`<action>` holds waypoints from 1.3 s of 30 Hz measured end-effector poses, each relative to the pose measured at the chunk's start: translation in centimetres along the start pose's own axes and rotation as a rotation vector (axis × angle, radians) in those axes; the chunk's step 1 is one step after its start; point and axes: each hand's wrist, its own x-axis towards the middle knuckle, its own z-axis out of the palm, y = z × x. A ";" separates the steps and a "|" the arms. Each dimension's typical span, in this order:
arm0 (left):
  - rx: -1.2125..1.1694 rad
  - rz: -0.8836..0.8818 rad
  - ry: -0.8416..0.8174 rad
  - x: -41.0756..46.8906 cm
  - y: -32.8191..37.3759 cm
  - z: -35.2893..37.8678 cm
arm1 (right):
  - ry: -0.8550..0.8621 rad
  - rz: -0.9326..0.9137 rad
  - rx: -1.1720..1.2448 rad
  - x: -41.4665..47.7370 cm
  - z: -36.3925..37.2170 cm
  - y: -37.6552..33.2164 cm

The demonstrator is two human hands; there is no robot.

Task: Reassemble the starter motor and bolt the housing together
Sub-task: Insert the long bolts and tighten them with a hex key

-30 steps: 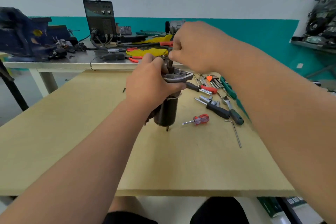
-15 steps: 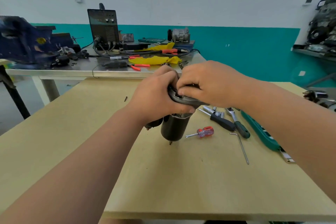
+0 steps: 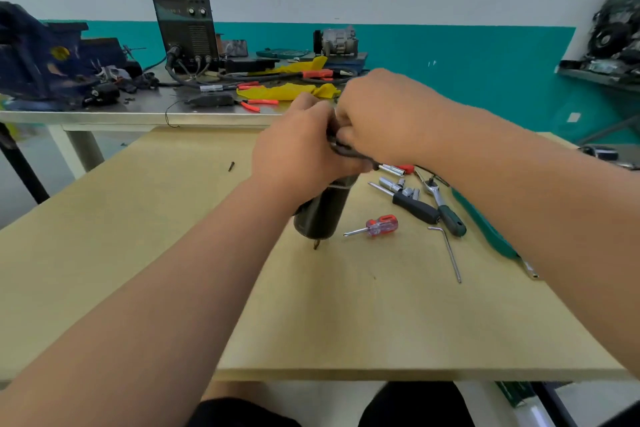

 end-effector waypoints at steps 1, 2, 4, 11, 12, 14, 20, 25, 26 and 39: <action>0.085 -0.061 0.051 -0.1 0.5 0.5 | 0.015 0.056 -0.007 0.4 0.1 -0.4; 0.144 -0.115 0.086 -0.2 0.9 0.8 | 0.026 0.103 -0.005 0.8 0.2 -0.8; 0.180 -0.176 0.123 -0.5 1.0 1.0 | 0.033 0.148 0.014 1.6 0.2 -1.5; -0.042 -0.032 0.100 -1.9 -2.2 -1.3 | 0.084 -0.158 0.227 0.1 -0.6 0.0; -0.071 -0.008 0.087 -2.0 -2.5 -1.6 | 0.064 -0.196 0.229 -0.1 -0.3 0.0; -0.107 0.022 0.060 -2.0 -2.9 -1.8 | 0.062 -0.235 0.234 -0.2 0.3 -0.1; -0.213 0.104 -0.011 -1.3 -3.5 -1.8 | 0.062 -0.317 0.161 0.5 0.2 0.2; -0.259 0.149 -0.043 -0.7 -3.3 -1.5 | 0.029 -0.306 0.097 0.8 0.2 0.9; -0.266 0.156 -0.045 -0.6 -3.3 -1.5 | 0.030 -0.297 0.102 0.7 0.2 1.1; -0.281 0.151 -0.060 -0.3 -3.1 -1.4 | -0.005 -0.429 -0.131 1.5 -0.3 0.8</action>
